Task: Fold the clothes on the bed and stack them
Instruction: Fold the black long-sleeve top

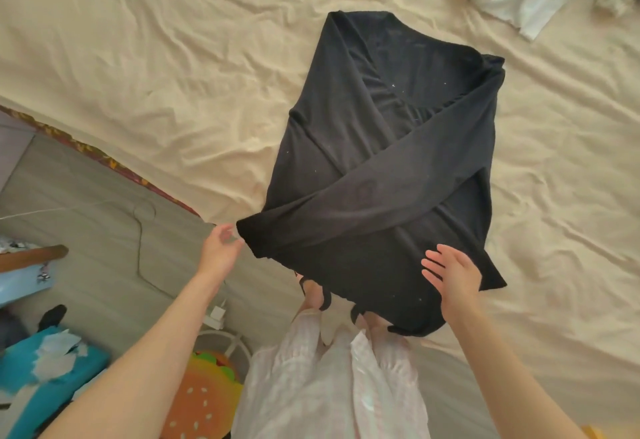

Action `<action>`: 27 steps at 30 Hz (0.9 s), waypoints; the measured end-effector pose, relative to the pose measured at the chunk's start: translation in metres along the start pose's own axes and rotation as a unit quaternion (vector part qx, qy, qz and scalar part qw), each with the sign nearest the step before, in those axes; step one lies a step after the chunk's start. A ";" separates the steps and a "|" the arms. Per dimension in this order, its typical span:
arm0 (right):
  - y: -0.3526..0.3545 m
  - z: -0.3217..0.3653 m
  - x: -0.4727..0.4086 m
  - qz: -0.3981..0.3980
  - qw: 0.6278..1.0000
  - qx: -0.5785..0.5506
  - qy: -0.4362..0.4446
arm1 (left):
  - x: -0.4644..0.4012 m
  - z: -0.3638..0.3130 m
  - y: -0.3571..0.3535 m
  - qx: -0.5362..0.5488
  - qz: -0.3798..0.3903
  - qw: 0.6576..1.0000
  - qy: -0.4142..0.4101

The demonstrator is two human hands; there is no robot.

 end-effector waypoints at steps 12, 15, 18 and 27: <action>0.080 -0.095 -0.027 -0.067 0.990 0.118 0.024 | -0.030 -0.038 -0.045 -0.160 0.046 0.978 -0.127; 0.078 -0.116 -0.031 -0.025 0.994 0.102 0.013 | -0.030 -0.012 -0.044 -0.134 0.069 0.985 -0.083; 0.075 -0.139 -0.032 0.008 0.997 0.080 -0.001 | -0.022 0.019 -0.042 -0.116 0.072 0.989 -0.053; 0.098 -0.164 -0.022 0.007 0.996 0.084 0.001 | 0.006 0.043 -0.026 -0.034 0.013 0.994 -0.100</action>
Point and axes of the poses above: each hand's wrist, its own x-axis away from the middle knuckle, its own y-axis out of the back of the hand, z = x × y, the point moved 7 cm from there along -x, towards the middle knuckle, and after that the axes turned 9 degrees about -x, right-handed, at the moved point
